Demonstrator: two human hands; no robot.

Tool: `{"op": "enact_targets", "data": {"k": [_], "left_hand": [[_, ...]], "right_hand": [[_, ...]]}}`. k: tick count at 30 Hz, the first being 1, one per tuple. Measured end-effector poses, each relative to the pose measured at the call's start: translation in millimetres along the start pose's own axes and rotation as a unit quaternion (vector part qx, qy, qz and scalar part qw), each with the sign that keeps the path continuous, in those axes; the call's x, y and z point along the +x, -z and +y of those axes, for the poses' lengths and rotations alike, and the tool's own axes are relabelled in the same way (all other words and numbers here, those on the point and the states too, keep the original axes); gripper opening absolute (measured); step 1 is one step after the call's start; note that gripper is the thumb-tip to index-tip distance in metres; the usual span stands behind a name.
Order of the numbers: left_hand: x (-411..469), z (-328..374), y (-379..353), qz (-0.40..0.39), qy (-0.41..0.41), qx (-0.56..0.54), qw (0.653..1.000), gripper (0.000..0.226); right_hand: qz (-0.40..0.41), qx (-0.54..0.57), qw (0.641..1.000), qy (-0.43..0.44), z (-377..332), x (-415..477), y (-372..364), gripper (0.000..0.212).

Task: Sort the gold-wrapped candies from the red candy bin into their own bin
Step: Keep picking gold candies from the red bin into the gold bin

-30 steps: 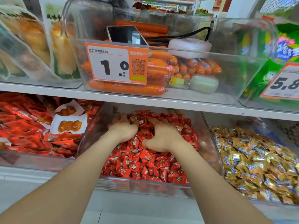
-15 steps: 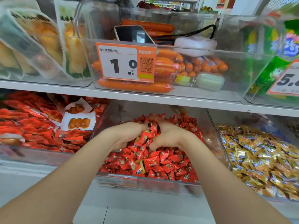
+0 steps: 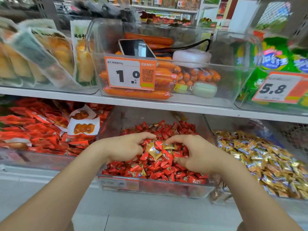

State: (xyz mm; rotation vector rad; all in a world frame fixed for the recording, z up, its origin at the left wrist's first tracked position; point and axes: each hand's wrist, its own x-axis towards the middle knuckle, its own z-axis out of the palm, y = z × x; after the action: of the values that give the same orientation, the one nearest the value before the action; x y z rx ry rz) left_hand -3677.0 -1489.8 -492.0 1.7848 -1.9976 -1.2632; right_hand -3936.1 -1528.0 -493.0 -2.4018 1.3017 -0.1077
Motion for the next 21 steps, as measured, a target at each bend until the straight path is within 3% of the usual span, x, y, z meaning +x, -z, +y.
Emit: {"op": "enact_targets", "data": {"k": [3, 7, 12, 18, 21], "left_hand": [[-5.8, -1.4, -2.6, 0.012, 0.001, 0.056, 0.998, 0.066], [-1.0, -2.1, -9.7, 0.074, -0.022, 0.122, 0.989, 0.03], [7.7, -0.9, -17.1, 0.16, -0.081, 0.167, 0.97, 0.03], [15.4, -2.3, -25.4, 0.159, -0.092, 0.143, 0.972, 0.025], [16.0, -3.3, -24.7, 0.142, -0.09, 0.109, 0.98, 0.024]], "right_hand": [[0.039, -0.025, 0.999, -0.014, -2.7, -7.2, 2.4, 0.055], [0.117, -0.006, 0.993, 0.023, -8.8, 4.3, -5.7, 0.05], [0.03, -0.005, 0.998, 0.059, -7.0, 29.4, -24.0, 0.058], [0.072, -0.009, 0.996, 0.058, -0.9, 35.7, -27.6, 0.029], [0.09, 0.018, 0.995, 0.047, 1.4, 28.8, -20.1, 0.037]]}}
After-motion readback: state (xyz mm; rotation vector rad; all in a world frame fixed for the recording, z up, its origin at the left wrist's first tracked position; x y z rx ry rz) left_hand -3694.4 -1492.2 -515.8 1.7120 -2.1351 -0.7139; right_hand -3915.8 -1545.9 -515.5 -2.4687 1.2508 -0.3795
